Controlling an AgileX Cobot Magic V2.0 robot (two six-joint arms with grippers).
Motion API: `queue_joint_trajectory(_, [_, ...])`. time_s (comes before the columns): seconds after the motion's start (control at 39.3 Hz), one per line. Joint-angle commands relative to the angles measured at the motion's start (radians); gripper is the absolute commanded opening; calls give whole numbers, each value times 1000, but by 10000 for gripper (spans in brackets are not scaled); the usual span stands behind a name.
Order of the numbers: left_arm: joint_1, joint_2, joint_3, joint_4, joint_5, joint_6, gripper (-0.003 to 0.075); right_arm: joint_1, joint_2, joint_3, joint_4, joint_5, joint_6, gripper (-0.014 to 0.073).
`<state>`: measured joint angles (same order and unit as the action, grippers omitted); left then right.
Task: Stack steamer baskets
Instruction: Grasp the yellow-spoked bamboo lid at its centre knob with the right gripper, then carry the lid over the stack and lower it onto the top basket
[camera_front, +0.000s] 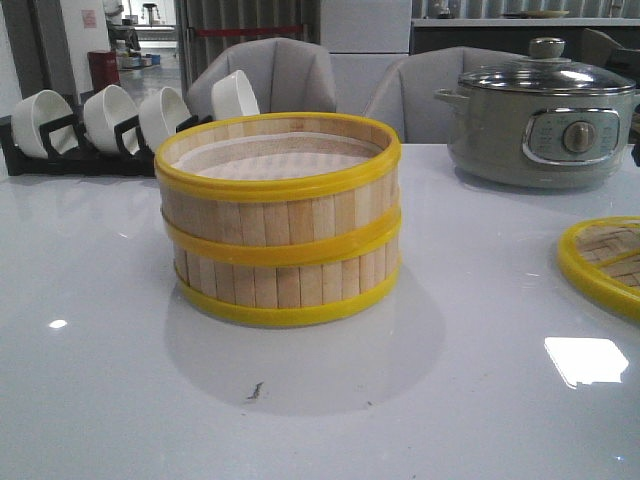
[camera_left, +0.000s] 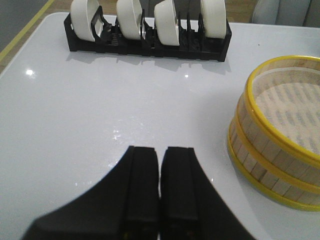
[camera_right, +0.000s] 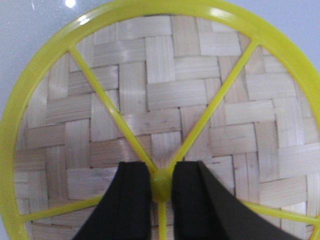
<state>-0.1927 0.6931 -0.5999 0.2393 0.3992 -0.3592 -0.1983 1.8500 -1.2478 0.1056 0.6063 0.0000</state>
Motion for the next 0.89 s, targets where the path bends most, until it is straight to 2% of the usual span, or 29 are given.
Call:
queue_joint_trajectory(0.0, [-6,1,-27,8,-83,-9,95,25,-66,-51,1,-3,-10,55])
queue_joint_trajectory(0.28, [-6,1,-27,8,-83,-9,95,132,-122,-243,1,170,-10,55])
queue_joint_trajectory(0.53, [-6,1,-27,8,-84,-9,95,295,-129,-472,1,316,-10,55])
queue_joint_trajectory(0.86, [-6,1,-27,8,-86,-9,95,573,-74,-662,1,332,-10,55])
